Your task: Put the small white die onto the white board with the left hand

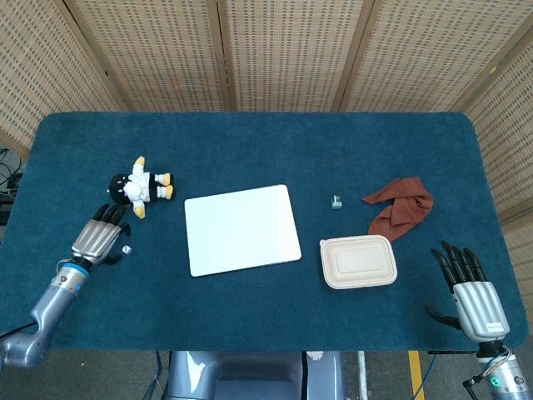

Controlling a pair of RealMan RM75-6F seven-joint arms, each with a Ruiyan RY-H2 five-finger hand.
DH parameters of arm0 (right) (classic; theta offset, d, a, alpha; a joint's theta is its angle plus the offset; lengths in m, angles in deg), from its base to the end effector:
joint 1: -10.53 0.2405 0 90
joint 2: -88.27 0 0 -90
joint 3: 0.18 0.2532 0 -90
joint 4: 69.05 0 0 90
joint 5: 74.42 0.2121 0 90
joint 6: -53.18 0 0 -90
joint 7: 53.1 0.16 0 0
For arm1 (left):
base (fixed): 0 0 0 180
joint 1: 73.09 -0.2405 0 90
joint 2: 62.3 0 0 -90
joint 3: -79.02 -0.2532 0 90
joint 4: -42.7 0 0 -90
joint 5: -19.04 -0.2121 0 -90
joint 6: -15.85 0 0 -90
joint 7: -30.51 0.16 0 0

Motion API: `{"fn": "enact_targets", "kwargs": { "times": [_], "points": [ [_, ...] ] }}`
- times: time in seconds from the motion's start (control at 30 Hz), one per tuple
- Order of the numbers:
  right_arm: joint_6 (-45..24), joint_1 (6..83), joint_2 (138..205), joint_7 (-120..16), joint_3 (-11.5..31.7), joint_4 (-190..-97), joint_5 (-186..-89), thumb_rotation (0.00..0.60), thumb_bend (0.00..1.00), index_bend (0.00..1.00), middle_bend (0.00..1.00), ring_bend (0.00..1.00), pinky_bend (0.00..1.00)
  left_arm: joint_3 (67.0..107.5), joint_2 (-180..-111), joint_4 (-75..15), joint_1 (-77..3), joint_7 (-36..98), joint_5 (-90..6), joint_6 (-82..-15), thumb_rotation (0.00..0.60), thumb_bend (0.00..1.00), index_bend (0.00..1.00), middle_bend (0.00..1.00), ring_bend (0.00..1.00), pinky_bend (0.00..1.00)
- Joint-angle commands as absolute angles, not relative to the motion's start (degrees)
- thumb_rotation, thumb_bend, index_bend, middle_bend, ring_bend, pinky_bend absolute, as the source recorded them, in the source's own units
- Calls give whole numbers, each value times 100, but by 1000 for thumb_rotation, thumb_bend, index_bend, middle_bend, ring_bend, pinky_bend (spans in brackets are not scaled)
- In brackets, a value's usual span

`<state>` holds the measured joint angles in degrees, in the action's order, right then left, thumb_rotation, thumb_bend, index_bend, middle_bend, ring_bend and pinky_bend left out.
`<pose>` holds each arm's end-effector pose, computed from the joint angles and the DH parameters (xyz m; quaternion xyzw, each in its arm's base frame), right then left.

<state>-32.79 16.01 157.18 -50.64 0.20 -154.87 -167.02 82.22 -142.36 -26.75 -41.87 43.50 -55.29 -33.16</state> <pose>-0.3078 -0.1912 0.1275 0.6326 -0.3717 0.4059 0.5449 -0.3054 0.3395 0.0344 -0.7703 -0.3422 -0.1982 0.5002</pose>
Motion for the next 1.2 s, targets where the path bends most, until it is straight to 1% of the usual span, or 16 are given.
{"fn": "enact_targets", "kwargs": {
  "times": [0.03, 0.93, 1.2],
  "points": [
    [-3290, 1598, 15714, -5054, 27, -15483, -16699, 600, 208, 0, 0, 0, 0, 8205, -14282, -2656, -4152, 4390, -5500, -3282, 600, 267, 395, 0, 0, 0],
    [-3302, 1595, 15707, -5021, 43, -15476, -16688, 600, 208, 0, 0, 0, 0, 8122, -14443, -2531, -4040, 4603, -5300, -3207, 600, 304, 457, 0, 0, 0],
    [-3326, 1590, 15700, -4997, 50, -15472, -16694, 600, 208, 0, 0, 0, 0, 8109, -14460, -2540, -4042, 4629, -5294, -3261, 600, 338, 547, 0, 0, 0]
  ]
}}
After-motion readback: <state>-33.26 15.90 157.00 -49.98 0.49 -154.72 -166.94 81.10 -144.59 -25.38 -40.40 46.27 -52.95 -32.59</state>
